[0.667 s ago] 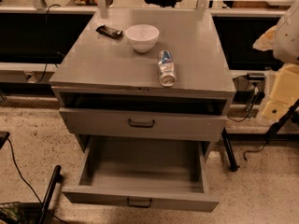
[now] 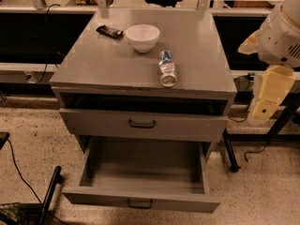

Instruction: Close middle drawer

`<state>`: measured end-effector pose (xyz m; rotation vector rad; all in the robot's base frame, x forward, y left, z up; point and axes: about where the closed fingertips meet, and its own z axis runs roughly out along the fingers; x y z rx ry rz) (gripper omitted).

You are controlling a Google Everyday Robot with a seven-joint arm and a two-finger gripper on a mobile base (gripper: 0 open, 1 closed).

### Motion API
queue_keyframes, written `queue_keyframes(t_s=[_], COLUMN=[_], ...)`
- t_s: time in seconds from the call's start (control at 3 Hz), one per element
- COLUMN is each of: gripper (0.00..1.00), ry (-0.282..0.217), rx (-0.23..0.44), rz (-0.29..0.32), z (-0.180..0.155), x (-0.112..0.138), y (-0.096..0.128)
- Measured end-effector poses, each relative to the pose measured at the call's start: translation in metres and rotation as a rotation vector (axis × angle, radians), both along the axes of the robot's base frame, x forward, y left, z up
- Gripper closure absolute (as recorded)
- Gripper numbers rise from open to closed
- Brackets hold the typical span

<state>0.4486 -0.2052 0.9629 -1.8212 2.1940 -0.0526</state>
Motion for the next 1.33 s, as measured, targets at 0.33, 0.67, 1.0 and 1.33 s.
queue_keyframes(t_s=[0.33, 0.67, 1.0, 1.33], gripper=[0.00, 0.00, 0.00, 0.00], ry=[0.018, 0.037, 0.036, 0.033], rx=[0.045, 0.142, 0.150, 0.156], rz=[0.108, 0.174, 0.162, 0.151], z=[-0.029, -0.093, -0.128, -0.133], x=[-0.003, -0.019, -0.025, -0.024], y=[0.035, 0.076, 0.082, 0.079])
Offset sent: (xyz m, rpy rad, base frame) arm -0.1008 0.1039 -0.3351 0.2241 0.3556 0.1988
